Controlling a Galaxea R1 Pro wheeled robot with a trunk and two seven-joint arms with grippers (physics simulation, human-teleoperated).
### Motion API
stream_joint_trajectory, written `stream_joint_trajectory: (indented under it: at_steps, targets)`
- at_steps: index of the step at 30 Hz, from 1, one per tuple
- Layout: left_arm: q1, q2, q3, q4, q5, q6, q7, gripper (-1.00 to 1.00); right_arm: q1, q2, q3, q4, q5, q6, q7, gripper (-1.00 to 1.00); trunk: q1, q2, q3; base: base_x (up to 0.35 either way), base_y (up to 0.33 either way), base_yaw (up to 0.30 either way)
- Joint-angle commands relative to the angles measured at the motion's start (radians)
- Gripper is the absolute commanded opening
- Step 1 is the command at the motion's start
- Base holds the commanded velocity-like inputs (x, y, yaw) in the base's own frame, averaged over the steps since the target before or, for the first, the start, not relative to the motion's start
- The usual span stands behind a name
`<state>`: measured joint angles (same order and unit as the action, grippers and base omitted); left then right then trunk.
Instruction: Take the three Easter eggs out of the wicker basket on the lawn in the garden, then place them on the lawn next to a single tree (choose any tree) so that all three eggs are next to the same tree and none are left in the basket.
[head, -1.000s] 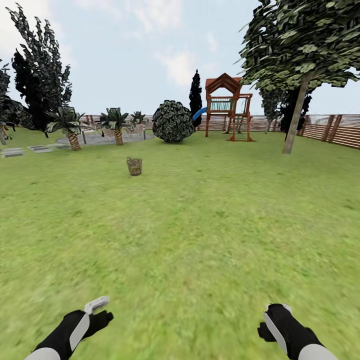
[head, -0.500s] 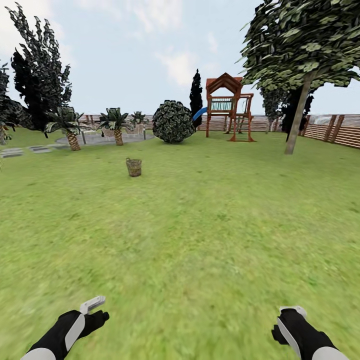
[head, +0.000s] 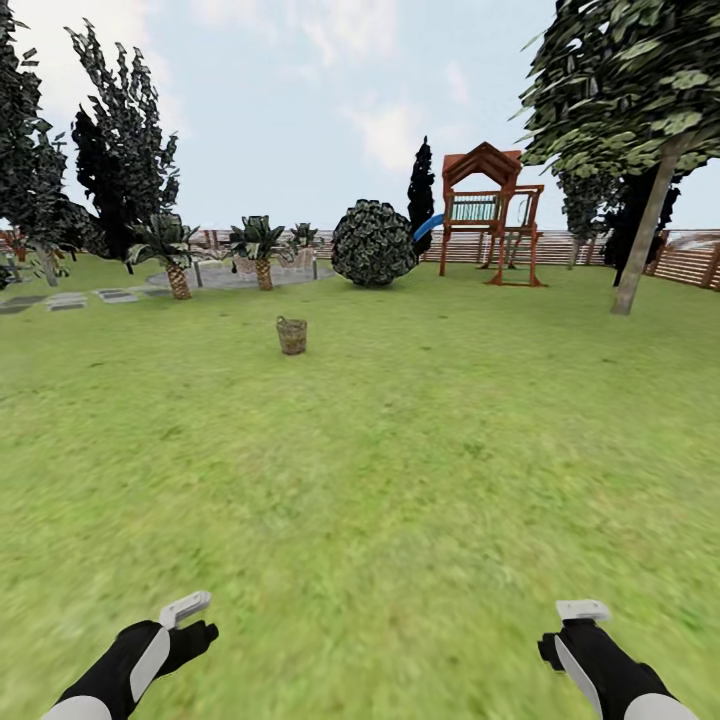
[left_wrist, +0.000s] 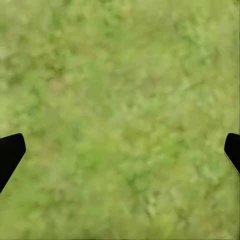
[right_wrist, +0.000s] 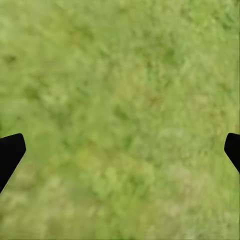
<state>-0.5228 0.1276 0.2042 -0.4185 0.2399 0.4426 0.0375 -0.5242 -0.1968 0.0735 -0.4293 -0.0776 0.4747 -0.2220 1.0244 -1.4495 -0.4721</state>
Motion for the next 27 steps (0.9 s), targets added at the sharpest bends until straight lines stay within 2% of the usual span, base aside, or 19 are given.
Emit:
stream_joint_trajectory:
  at_steps: [1,27]
  targets:
    - [0.0,0.0,0.002,-0.002,0.01,0.006,0.004,1.0,0.0,-0.001,0.008,-0.002,-0.008,0.006,-0.007,1.0,0.001,-0.001,-0.001,0.328,0.0,0.003]
    - [0.0,0.002,0.003,-0.002,0.012,0.007,0.004,1.0,0.0,-0.001,0.008,-0.002,-0.008,0.003,-0.008,1.0,0.001,-0.001,-0.001,0.328,0.0,0.0]
